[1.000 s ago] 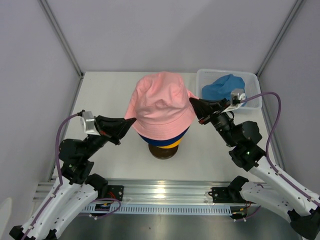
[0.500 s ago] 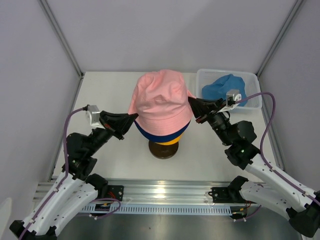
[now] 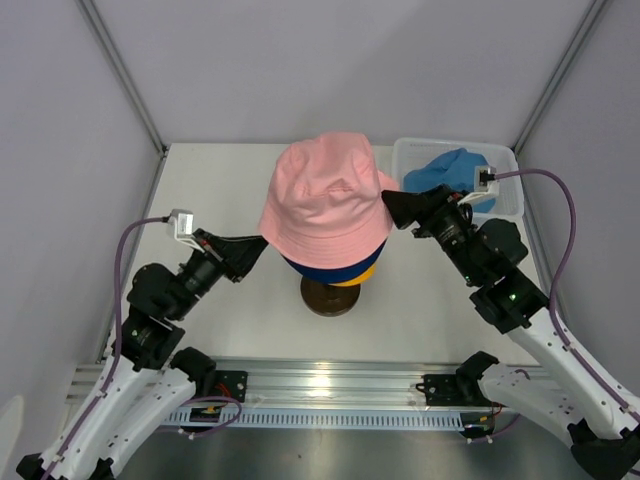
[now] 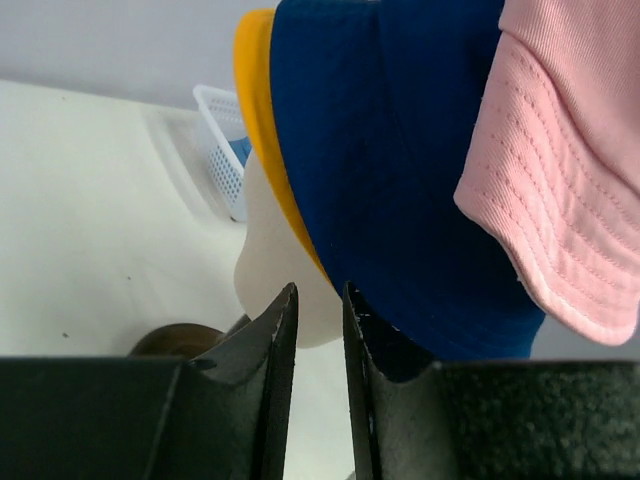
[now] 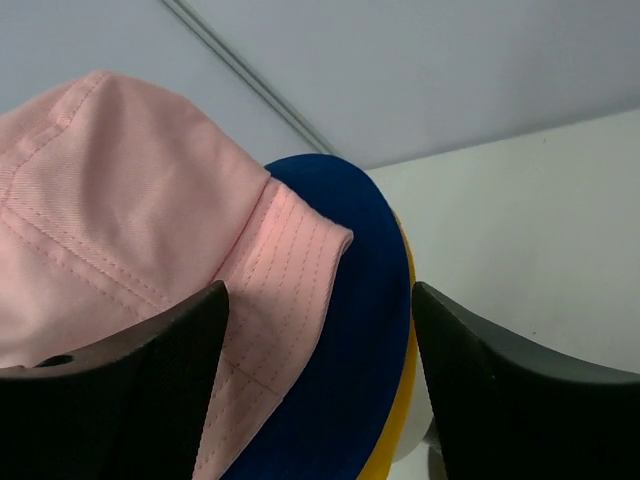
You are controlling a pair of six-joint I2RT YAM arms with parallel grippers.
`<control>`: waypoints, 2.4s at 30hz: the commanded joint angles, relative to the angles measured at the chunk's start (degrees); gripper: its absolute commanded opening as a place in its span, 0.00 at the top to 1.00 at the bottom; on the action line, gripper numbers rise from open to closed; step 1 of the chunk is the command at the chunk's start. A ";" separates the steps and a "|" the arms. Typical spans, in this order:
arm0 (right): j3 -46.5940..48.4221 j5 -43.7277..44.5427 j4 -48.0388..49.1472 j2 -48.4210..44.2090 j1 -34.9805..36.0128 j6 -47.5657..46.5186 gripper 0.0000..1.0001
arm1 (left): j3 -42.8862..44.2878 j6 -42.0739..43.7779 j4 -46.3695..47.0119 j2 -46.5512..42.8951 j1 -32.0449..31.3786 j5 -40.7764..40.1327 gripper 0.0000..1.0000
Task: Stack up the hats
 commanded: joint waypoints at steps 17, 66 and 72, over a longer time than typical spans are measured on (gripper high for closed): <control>-6.92 -4.25 4.49 -5.01 2.81 34.97 0.31 | 6.41 -24.85 -0.59 -3.89 0.17 -10.06 0.55; -11.48 12.02 0.27 -11.95 18.82 6.49 1.00 | -2.38 -10.01 5.49 -1.78 -0.36 -2.50 0.99; -12.63 14.57 -5.18 -10.29 18.73 6.49 1.00 | -3.09 -6.31 3.99 0.33 -0.36 -3.56 0.99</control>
